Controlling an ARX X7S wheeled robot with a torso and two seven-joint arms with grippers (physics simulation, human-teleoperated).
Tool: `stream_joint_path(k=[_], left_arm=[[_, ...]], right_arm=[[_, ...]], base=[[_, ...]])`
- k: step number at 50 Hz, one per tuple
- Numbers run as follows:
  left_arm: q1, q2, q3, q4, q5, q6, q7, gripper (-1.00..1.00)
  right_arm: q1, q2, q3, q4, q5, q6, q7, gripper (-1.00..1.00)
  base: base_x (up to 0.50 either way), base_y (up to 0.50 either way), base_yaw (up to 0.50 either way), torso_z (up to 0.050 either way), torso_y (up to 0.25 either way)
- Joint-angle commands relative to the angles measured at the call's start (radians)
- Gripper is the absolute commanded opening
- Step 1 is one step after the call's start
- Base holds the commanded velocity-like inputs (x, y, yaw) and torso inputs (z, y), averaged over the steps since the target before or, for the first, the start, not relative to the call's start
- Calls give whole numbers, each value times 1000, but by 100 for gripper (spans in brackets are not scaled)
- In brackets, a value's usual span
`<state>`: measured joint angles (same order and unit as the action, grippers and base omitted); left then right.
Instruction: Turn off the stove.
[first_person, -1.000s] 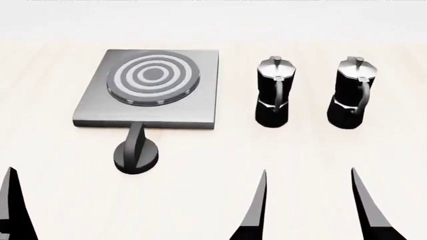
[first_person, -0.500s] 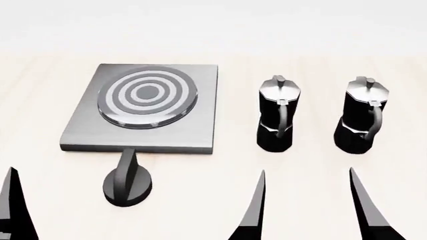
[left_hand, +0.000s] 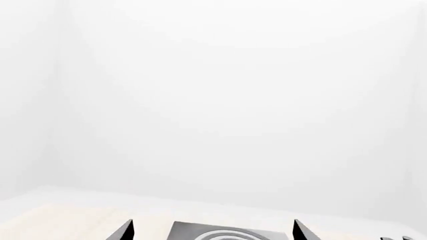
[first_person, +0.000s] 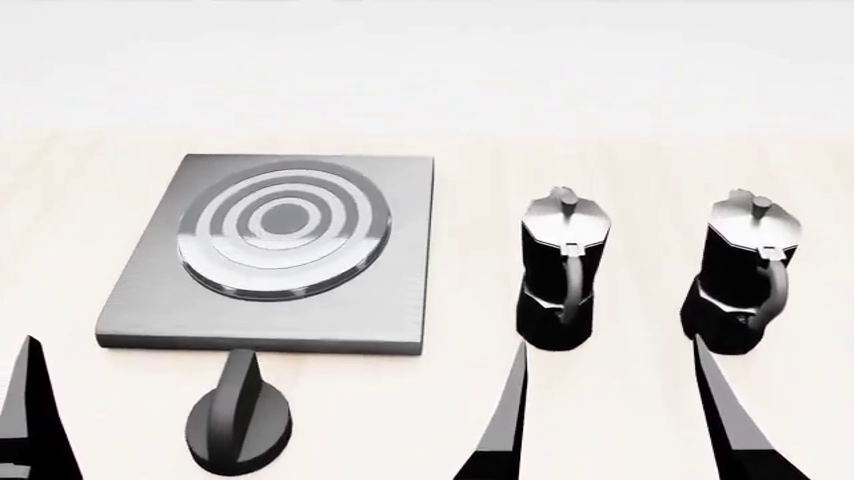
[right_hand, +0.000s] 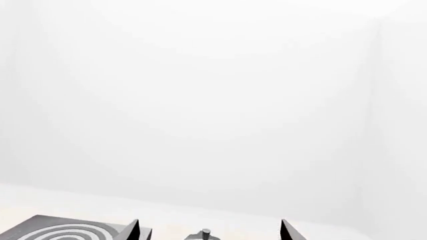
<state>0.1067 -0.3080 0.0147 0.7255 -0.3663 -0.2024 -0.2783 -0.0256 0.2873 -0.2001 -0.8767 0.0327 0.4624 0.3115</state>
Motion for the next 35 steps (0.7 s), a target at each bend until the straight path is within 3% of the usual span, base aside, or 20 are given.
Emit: stream_joint_path(k=[1,9,35], left_arm=[[0,-3,6,-5,3,6,-3,100],[3,-5,10,-8,7,12,-6,100],[8,-16,25,-11,19,21,-14,100]], right_arm=[[1,5,-2,5,6,-4,5,100],[5,8,-10,9,0,8,13,100],[12,18,-24,5,2,23,24,100]], base=[[191,0,0,0,0],[173,0,0,0,0],[0,0,0,0,0]])
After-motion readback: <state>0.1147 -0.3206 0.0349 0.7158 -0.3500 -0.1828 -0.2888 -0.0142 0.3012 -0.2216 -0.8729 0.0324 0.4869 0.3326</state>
